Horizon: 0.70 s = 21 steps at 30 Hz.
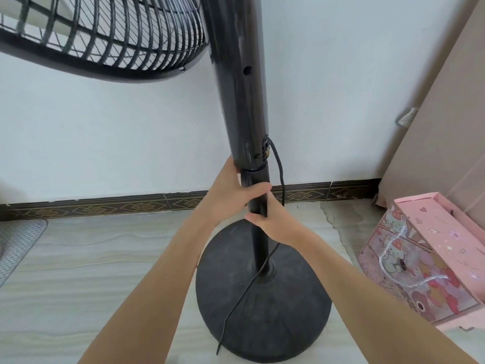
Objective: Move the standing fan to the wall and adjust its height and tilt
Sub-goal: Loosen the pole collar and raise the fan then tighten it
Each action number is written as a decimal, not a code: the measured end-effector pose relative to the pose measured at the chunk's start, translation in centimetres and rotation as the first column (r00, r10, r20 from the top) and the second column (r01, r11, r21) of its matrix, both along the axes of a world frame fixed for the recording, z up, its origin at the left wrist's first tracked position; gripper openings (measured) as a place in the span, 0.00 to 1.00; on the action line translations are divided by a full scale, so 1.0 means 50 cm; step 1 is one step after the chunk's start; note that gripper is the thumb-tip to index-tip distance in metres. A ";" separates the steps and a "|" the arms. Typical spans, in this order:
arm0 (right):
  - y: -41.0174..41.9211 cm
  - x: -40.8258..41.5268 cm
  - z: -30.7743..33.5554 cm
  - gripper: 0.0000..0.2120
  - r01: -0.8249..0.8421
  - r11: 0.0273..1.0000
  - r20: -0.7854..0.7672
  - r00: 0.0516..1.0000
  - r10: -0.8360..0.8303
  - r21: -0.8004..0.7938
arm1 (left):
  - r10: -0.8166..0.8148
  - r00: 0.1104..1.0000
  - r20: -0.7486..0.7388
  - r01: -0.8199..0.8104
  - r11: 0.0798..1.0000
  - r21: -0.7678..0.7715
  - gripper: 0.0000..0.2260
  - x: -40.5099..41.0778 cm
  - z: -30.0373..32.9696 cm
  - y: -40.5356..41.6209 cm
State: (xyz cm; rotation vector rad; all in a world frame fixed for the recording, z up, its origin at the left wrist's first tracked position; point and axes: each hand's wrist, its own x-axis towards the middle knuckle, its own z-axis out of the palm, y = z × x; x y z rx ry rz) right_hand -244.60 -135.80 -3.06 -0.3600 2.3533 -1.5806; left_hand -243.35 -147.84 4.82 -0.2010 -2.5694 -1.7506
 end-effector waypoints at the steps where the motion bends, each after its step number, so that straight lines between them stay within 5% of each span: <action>1: 0.004 -0.001 0.004 0.25 -0.023 1.000 0.015 1.000 0.023 0.000 | -0.099 0.994 0.048 0.097 0.994 0.047 0.19 0.003 0.004 -0.011; 4: 0.016 0.001 0.005 0.22 -0.058 0.998 0.034 0.998 0.057 0.025 | -0.162 0.986 0.031 0.158 0.981 0.110 0.17 0.008 0.009 -0.031; 10: 0.009 0.009 0.001 0.22 0.063 0.997 -0.042 0.997 -0.061 0.046 | 0.232 0.970 -0.076 -0.224 0.969 0.103 0.20 0.009 -0.016 0.017; 16: 0.021 0.000 0.016 0.22 -0.084 0.996 0.037 0.996 0.083 0.029 | -0.216 0.973 0.082 0.195 0.958 0.210 0.19 -0.007 -0.004 -0.032; 21: 0.021 0.007 0.012 0.21 -0.007 0.998 -0.031 0.999 0.008 0.056 | 0.164 0.984 -0.071 -0.158 0.984 0.086 0.23 0.000 -0.011 0.017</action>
